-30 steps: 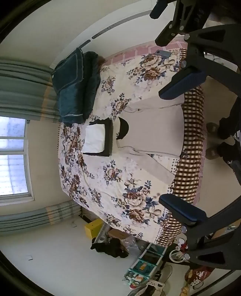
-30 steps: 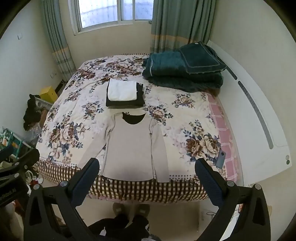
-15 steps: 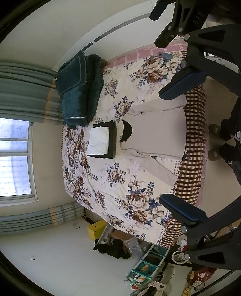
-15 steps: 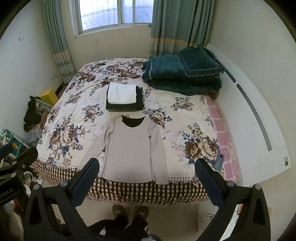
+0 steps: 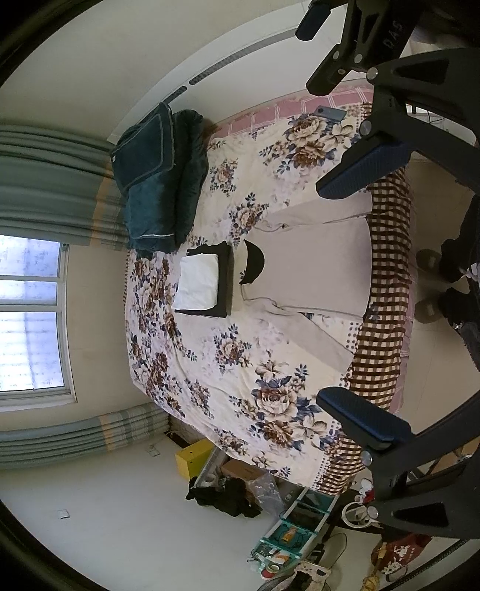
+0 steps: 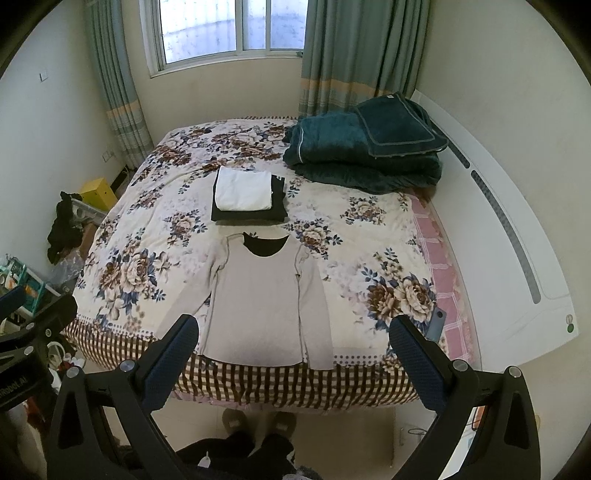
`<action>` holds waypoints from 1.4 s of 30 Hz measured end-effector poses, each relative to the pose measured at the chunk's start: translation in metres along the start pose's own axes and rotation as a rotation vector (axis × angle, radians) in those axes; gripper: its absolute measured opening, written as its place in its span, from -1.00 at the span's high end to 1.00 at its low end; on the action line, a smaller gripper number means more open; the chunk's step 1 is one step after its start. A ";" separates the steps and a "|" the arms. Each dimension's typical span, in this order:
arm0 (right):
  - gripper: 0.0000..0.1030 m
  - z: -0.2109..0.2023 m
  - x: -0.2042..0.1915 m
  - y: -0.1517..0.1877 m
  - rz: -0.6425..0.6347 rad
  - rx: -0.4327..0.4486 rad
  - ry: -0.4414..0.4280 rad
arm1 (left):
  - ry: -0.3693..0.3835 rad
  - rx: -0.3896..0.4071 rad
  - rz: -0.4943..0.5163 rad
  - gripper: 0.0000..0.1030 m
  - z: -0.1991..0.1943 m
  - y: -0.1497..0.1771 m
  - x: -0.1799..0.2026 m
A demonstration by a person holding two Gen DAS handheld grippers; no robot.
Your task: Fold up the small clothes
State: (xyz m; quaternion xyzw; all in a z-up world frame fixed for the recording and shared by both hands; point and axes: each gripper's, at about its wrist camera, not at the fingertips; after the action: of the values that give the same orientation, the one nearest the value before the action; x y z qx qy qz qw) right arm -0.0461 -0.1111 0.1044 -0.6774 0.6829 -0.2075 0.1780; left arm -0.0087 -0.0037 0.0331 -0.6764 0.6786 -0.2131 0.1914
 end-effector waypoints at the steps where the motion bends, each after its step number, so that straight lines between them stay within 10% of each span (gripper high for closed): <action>1: -1.00 0.000 0.000 0.000 0.001 0.001 -0.002 | -0.001 0.000 0.000 -1.00 0.000 0.001 0.000; 42: -1.00 -0.010 -0.009 -0.012 -0.004 0.014 -0.007 | -0.010 0.023 -0.020 -1.00 -0.008 -0.002 -0.012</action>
State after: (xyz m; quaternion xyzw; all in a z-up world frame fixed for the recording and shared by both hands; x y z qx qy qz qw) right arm -0.0414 -0.1015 0.1190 -0.6783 0.6793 -0.2104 0.1848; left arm -0.0118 0.0084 0.0405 -0.6819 0.6685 -0.2191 0.2004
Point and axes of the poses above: each gripper's, at about its wrist camera, not at the fingertips, and z roughly the way its jaws point, x to its right, y to its underside, and after that the axes turned 2 degrees about -x, right-handed
